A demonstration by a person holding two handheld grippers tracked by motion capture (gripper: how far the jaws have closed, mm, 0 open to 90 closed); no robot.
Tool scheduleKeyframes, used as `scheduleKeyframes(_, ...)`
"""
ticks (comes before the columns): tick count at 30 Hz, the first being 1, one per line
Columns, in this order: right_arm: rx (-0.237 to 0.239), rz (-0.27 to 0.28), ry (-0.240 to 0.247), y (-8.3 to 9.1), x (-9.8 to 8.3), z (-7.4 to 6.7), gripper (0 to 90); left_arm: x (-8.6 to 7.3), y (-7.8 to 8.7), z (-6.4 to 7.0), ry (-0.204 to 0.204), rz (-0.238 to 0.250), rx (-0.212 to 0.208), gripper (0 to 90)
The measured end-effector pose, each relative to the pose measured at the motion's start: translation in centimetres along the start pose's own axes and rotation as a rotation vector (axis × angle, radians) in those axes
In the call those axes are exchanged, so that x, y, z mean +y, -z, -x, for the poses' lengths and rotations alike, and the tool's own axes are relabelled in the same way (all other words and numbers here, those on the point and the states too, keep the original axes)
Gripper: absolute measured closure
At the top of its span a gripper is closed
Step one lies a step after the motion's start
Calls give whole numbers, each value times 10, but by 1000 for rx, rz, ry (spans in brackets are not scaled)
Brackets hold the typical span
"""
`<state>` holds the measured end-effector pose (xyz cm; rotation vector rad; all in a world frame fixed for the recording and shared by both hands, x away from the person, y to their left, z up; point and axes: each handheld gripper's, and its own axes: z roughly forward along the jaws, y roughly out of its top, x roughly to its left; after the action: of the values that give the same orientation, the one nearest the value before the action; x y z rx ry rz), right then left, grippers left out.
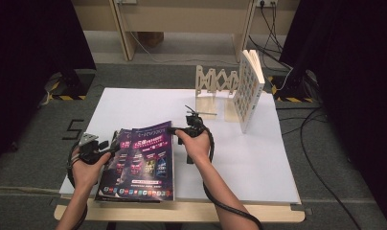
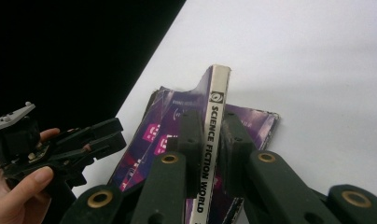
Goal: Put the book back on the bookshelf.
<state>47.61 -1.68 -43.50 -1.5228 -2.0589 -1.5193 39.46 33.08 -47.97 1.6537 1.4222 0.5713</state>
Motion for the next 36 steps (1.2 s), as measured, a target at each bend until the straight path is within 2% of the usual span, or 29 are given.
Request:
scheduleKeyframes(4,-16,21,36,6,2,-7,819,-1,1,-3,5,13,13,425)
scheduleKeyframes(14,-80,102,174,27,10,-29,829,-4,1,-9,7,42,47,425)
scheduleKeyframes(23,-91,138,214,36,11,-35,833,-8,2,-14,18,85,88,408)
scheduleKeyframes(30,-92,163,239,44,13,-39,835,-13,1,-16,1,101,109,394)
scheduleKeyframes(36,-95,181,251,50,14,-40,836,-17,-1,-17,-22,103,111,380)
